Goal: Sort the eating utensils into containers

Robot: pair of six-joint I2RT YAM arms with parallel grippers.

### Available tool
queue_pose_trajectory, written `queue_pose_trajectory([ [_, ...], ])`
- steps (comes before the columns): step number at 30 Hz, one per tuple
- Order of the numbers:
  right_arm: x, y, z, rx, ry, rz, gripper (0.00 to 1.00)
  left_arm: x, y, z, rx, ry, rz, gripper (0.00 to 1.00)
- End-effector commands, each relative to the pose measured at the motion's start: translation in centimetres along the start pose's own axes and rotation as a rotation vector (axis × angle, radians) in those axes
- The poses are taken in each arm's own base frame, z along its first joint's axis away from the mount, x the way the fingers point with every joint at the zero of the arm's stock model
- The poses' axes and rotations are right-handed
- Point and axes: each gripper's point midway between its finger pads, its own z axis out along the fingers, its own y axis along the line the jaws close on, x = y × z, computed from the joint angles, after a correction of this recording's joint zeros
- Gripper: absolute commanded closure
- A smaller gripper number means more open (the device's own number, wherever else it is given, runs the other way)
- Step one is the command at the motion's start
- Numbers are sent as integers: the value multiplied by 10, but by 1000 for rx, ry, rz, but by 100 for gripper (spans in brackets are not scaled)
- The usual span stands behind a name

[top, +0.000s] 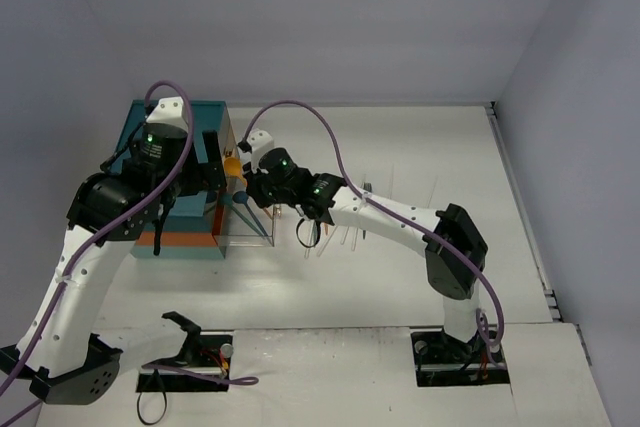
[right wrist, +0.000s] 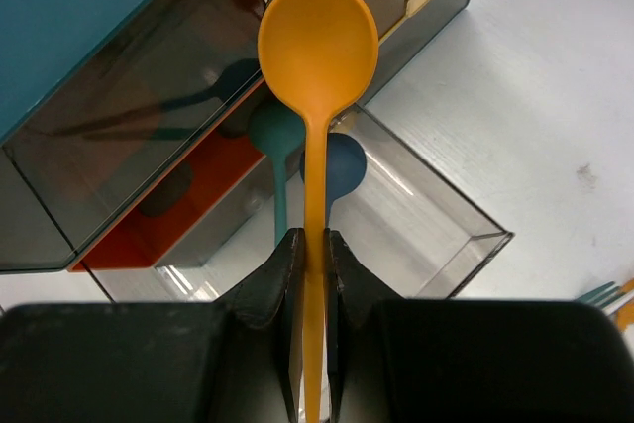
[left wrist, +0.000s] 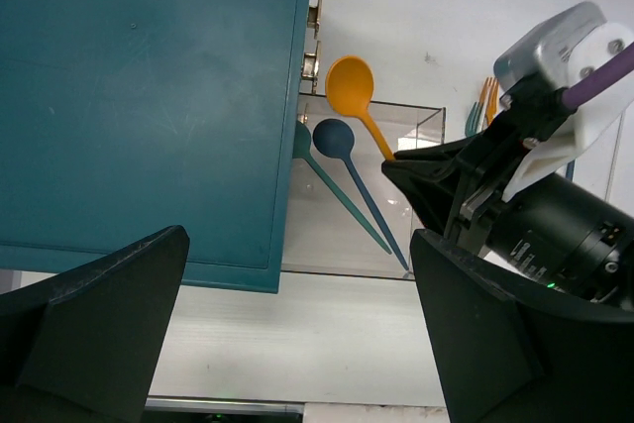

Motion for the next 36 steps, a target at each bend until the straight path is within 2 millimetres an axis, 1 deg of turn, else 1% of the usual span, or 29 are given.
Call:
queue_pose_trajectory([
  [1,-32,6,-16,16,-132,73,100,-16,-3,-3,16,-55,-39,6],
  [4,-23,13,-16,1,-119,80,100,-15,-5,-1,18,-49,-43,6],
  [9,-15,22,-14,-3,-107,95,100,-13,-8,1,29,-36,-46,6],
  [12,-15,23,-13,13,-115,118,100,-12,-10,3,31,-29,-47,6],
  [15,-19,22,-11,24,-127,116,100,-10,-11,5,35,-20,-44,6],
  [18,-18,22,-7,28,-123,105,100,-9,-12,5,41,-16,-45,6],
  [21,-13,23,-7,21,-110,100,94,-8,-12,4,44,-13,-41,6],
  [24,-8,18,-12,36,-106,101,81,-6,-14,4,57,-6,-36,6],
  [27,-13,11,-23,63,-125,87,70,-2,-22,8,88,22,-22,6],
  [30,-32,0,-48,98,-178,69,64,-1,-32,12,124,50,-15,6],
  [32,-37,-19,-63,154,-203,71,61,0,-40,15,153,72,-12,6],
  [33,-36,-29,-73,181,-209,78,60,0,-46,17,170,84,-12,6],
  [36,-28,-76,-97,283,-216,139,58,1,-62,23,212,114,-14,8],
])
